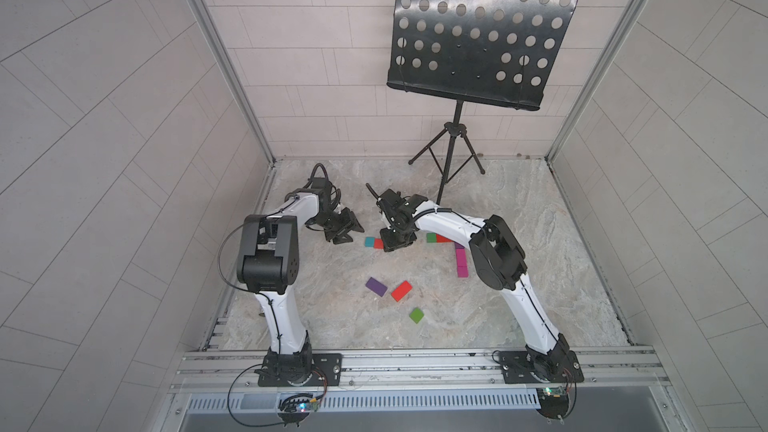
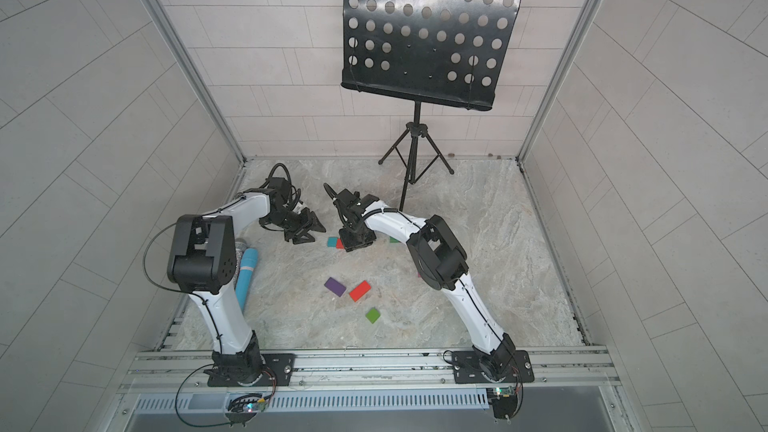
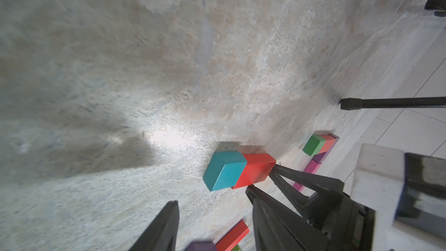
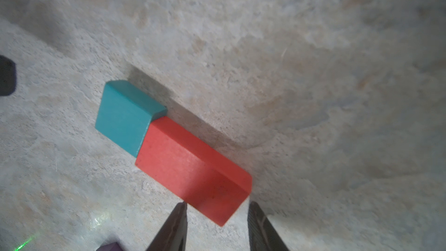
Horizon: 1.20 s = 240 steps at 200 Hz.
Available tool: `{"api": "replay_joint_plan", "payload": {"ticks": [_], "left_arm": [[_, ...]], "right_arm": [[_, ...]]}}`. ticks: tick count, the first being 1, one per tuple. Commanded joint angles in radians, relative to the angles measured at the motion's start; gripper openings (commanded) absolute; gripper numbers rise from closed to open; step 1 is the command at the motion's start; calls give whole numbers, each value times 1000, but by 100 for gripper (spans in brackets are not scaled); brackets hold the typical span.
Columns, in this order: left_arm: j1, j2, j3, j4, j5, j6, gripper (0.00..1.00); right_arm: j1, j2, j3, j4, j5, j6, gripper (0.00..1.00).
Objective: Assemble the number 7 with building blocks
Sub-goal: Assemble the building block at the center of the board.
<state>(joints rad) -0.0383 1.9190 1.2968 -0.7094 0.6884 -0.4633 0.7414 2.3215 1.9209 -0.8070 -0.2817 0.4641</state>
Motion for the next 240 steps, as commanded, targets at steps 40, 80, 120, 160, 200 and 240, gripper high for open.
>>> {"api": "replay_joint_plan", "payload": {"ticks": [40, 80, 120, 160, 200, 240], "left_arm": [[7, 9, -4, -4, 10, 12, 56], [8, 10, -8, -1, 13, 11, 56], [10, 11, -9, 1, 17, 8, 56], [10, 12, -12, 5, 19, 6, 56], [3, 5, -44, 34, 47, -18, 56], [-1, -8, -78, 50, 45, -17, 53]], "right_arm": [[4, 41, 21, -39, 29, 4, 45], [5, 59, 51, -55, 35, 1, 44], [3, 65, 61, -61, 33, -1, 44], [4, 62, 57, -64, 14, -36, 45], [3, 50, 55, -61, -16, -99, 48], [-1, -39, -21, 5, -66, -46, 51]]}}
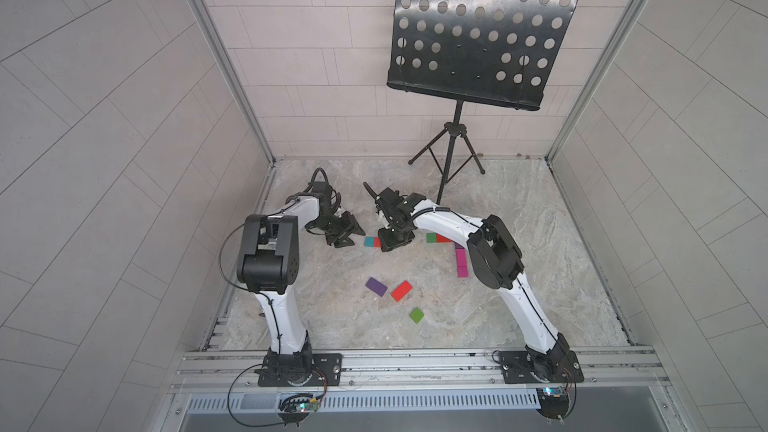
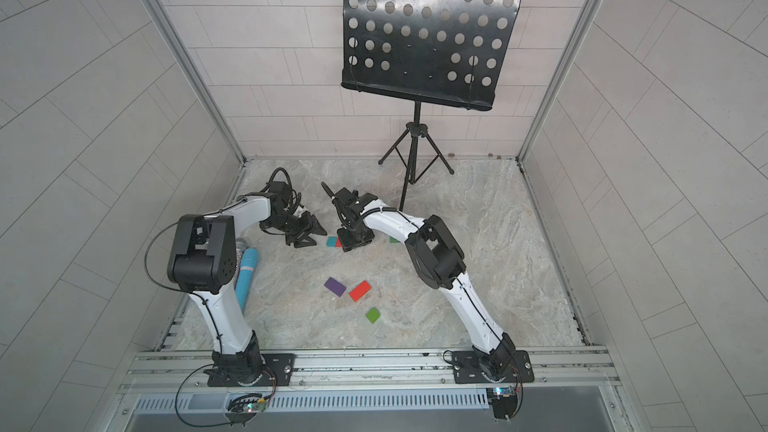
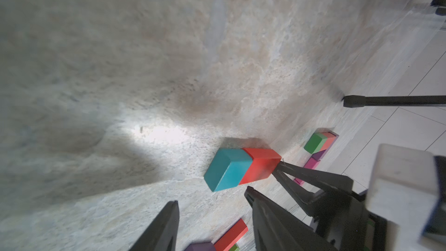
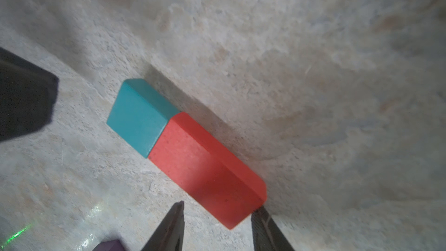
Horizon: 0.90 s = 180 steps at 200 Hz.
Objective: Assemble the number 7 with building blocks
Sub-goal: Assemble the building block at the center of the board.
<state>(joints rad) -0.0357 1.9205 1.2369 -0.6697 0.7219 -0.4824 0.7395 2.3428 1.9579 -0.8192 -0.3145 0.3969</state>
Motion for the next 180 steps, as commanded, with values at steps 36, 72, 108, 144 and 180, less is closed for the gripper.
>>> {"api": "replay_joint_plan", "payload": {"ticks": [36, 72, 108, 144, 180], "left_arm": [[-9, 1, -3, 10, 15, 12, 52], [-15, 22, 16, 10, 19, 22, 44], [-19, 34, 23, 11, 27, 31, 39], [-31, 44, 15, 23, 28, 31, 38], [-37, 49, 11, 52, 30, 13, 36]], "right_arm": [[-10, -129, -122, 83, -51, 111, 52], [-37, -172, -165, 149, -69, 187, 51], [-79, -176, -206, 224, -122, 288, 43], [-91, -171, -231, 256, -140, 324, 40], [-91, -150, -233, 271, -153, 344, 39]]}}
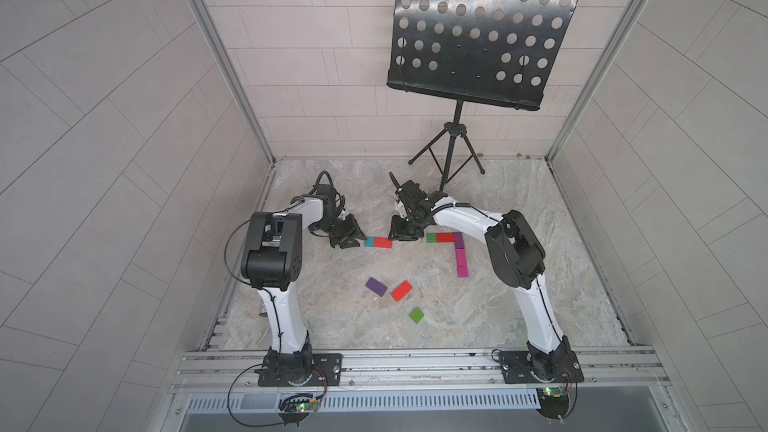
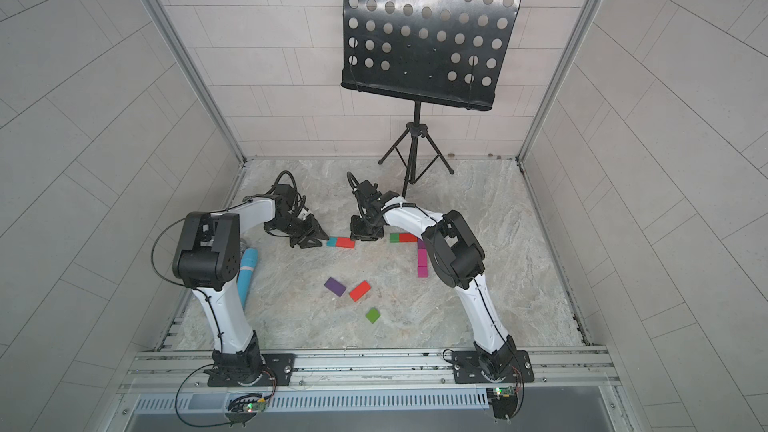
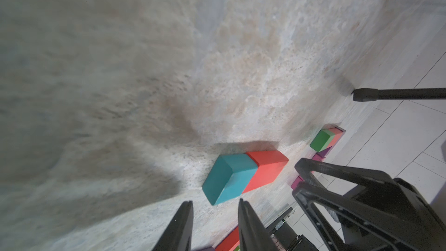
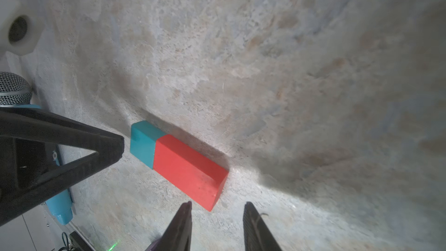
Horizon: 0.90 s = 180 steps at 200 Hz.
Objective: Assemble the number 7 with building blocks
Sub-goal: Assemble the building block at the center of the board.
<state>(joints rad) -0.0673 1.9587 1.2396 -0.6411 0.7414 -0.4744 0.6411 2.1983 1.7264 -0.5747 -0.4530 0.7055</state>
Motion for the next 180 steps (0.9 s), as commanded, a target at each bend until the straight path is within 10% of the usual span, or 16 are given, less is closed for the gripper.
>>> {"api": "replay_joint_plan", "payload": {"ticks": [1, 180], "left_arm": [[-6, 11, 9, 24, 11, 4, 36], [-21, 23, -5, 90, 23, -28, 35]], "right_arm": [[7, -4, -2, 28, -15, 36, 39], [7, 58, 12, 65, -59, 88, 39]]}}
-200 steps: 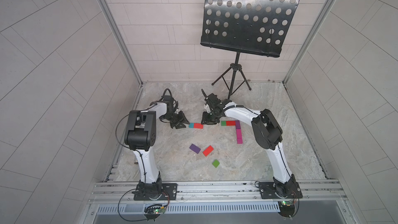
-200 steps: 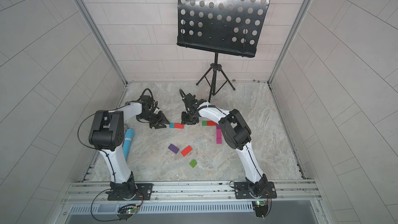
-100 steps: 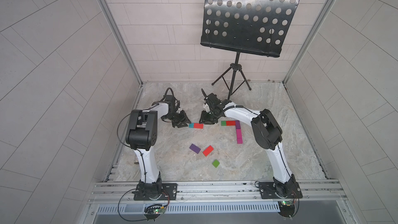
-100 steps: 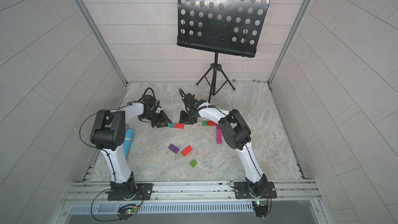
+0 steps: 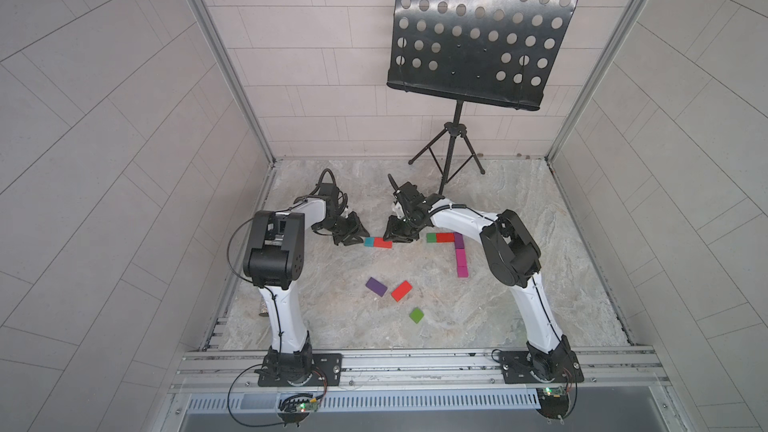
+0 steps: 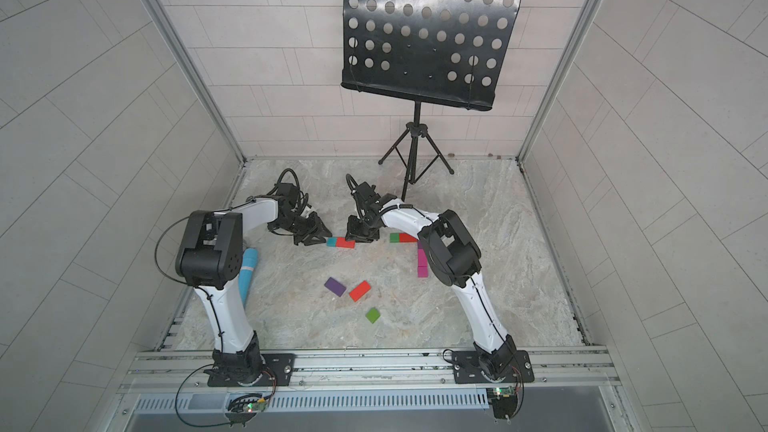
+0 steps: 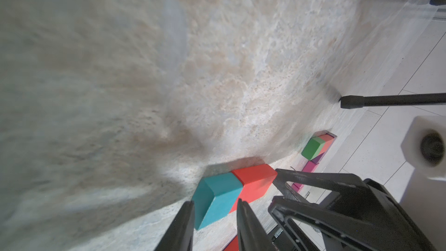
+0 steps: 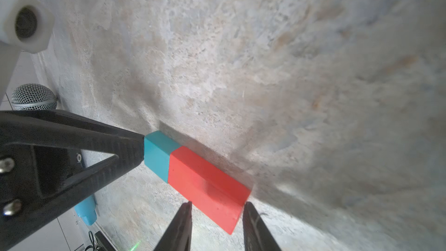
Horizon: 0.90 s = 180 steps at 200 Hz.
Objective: Assemble the number 7 with building blocks
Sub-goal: Assemble the building block at the center of the board.
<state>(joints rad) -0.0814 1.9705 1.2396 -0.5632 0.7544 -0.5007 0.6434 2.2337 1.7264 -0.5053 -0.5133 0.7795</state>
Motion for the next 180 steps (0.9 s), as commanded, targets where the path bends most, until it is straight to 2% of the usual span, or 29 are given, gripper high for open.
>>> {"api": "replay_joint_plan", "payload": {"ticks": [1, 180], "left_arm": [[-6, 11, -6, 13, 10, -2, 35], [-16, -6, -32, 42, 7, -38, 35]], "right_arm": [[5, 22, 12, -4, 1, 13, 39], [9, 71, 78, -42, -6, 4, 39]]}}
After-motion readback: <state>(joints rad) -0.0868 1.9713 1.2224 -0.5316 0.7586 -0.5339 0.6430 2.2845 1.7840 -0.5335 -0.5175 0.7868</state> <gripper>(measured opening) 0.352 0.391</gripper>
